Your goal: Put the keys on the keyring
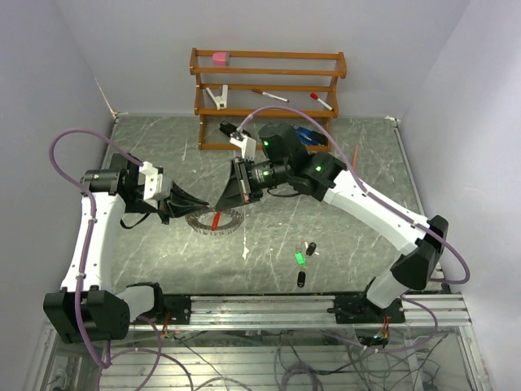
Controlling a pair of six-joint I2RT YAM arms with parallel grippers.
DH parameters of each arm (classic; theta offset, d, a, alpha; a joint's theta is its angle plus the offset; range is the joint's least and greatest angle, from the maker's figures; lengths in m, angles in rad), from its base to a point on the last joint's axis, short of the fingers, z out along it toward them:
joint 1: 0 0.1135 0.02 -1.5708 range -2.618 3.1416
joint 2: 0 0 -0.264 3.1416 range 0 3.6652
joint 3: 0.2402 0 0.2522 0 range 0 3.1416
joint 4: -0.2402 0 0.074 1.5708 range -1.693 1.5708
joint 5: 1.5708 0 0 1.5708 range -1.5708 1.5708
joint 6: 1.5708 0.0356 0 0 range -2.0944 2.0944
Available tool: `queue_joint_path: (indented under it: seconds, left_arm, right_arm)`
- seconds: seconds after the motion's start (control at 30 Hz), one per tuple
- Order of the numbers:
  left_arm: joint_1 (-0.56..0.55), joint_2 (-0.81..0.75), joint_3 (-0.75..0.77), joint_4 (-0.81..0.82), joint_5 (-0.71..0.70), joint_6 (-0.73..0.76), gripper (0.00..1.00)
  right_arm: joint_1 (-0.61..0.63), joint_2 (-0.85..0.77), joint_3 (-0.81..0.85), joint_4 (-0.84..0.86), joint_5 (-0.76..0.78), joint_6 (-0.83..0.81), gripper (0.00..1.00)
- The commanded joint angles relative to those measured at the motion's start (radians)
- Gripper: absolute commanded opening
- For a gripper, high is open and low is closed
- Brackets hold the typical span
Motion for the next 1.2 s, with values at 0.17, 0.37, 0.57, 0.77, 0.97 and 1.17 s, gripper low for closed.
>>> queue_joint_path:
  seconds: [0.17,0.37,0.57,0.77,0.97,1.17]
  left_arm:
    - [-0.006,-0.026,0.019,-0.001,0.081,0.013,0.07]
    - [-0.005,-0.031,0.02,-0.001,0.081,0.01,0.07]
    - [-0.006,-0.028,0.022,0.0,0.081,0.009,0.07]
    - [-0.006,-0.023,0.028,-0.001,0.081,0.012,0.07]
    - [-0.006,-0.017,0.027,-0.001,0.081,0.017,0.07]
    - [-0.006,-0.013,0.032,-0.001,0.081,0.021,0.07]
  right_arm:
    - [-0.01,-0.065,-0.035,-0.045,0.037,-0.012,0.0]
    - [-0.01,-0.036,-0.021,-0.051,0.036,-0.02,0.0]
    - [-0.008,-0.029,-0.045,-0.017,0.035,0.001,0.0]
    - [-0.009,-0.017,-0.065,0.024,0.041,0.03,0.0]
    - [-0.007,-0.004,-0.074,0.018,0.069,0.04,0.0]
    - [-0.004,-0.014,-0.107,0.062,0.102,0.074,0.0]
